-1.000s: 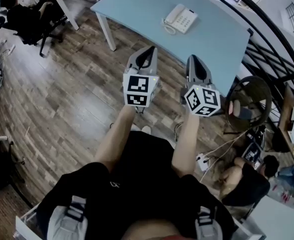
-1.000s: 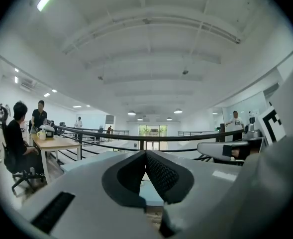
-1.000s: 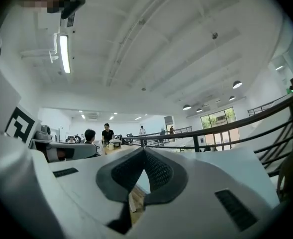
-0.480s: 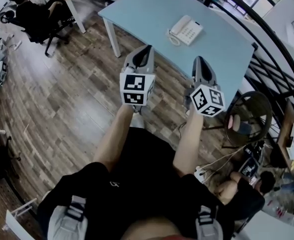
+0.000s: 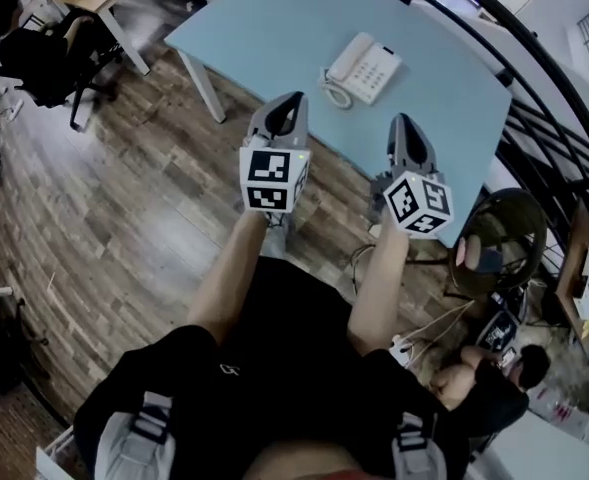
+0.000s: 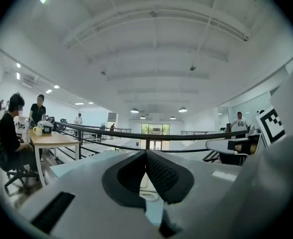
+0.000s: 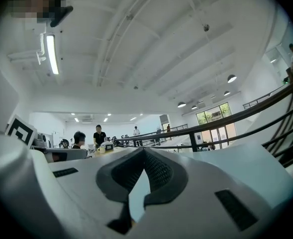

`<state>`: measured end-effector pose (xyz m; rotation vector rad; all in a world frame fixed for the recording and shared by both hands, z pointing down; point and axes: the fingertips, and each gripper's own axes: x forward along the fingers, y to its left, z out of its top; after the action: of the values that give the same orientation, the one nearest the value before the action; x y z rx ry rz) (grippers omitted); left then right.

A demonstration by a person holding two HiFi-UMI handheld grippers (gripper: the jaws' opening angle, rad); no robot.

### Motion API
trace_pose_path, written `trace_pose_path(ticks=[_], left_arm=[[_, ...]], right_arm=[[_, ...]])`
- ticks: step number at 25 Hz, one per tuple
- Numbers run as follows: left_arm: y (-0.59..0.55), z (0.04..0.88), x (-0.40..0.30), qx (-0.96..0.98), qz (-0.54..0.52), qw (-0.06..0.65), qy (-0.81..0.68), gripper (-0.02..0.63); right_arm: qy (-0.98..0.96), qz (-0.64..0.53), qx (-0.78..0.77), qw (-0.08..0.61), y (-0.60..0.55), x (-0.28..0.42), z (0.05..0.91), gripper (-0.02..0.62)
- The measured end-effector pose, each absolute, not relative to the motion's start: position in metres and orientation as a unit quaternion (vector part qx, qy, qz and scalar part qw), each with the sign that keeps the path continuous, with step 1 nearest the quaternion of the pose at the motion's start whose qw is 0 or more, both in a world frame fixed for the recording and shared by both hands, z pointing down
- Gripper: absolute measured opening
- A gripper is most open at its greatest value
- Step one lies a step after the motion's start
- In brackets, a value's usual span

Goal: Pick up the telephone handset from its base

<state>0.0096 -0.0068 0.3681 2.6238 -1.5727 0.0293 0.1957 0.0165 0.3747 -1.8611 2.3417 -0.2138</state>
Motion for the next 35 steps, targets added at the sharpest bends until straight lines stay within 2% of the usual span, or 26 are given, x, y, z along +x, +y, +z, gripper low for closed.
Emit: trace_pose_path(ticks=[13, 19, 27, 29, 30, 33, 35], left_arm=[[-0.231, 0.428, 0.017, 0.863, 0.065, 0.118, -0.488, 0.0], [-0.293, 0.435, 0.021, 0.859, 0.059, 0.14, -0.488, 0.0], [-0.305, 0.483, 0.073, 0.861, 0.086, 0.185, -0.466, 0.0], [-0.304, 0.495, 0.077, 0.856, 0.095, 0.196, -0.468, 0.0], [-0.306, 0.496, 0.079, 0.856, 0.097, 0.196, -0.469, 0.0], [-0.312, 0.5, 0.08, 0.85, 0.102, 0.197, -0.479, 0.0], [-0.313, 0.508, 0.078, 0.844, 0.107, 0.203, -0.485, 0.0]], right_arm=[[0.775, -0.113, -0.621, 0.042, -0.2, 0.18, 0.42, -0.005], [0.775, -0.106, -0.623, 0.02, -0.244, 0.184, 0.422, -0.005], [0.766, -0.197, -0.61, -0.046, -0.259, 0.222, 0.49, 0.0], [0.772, -0.229, -0.59, -0.061, -0.26, 0.219, 0.508, 0.093], [0.774, -0.243, -0.581, -0.065, -0.264, 0.219, 0.515, 0.117], [0.773, -0.291, -0.56, -0.062, -0.278, 0.217, 0.539, 0.121], [0.77, -0.328, -0.544, -0.056, -0.287, 0.215, 0.555, 0.156]])
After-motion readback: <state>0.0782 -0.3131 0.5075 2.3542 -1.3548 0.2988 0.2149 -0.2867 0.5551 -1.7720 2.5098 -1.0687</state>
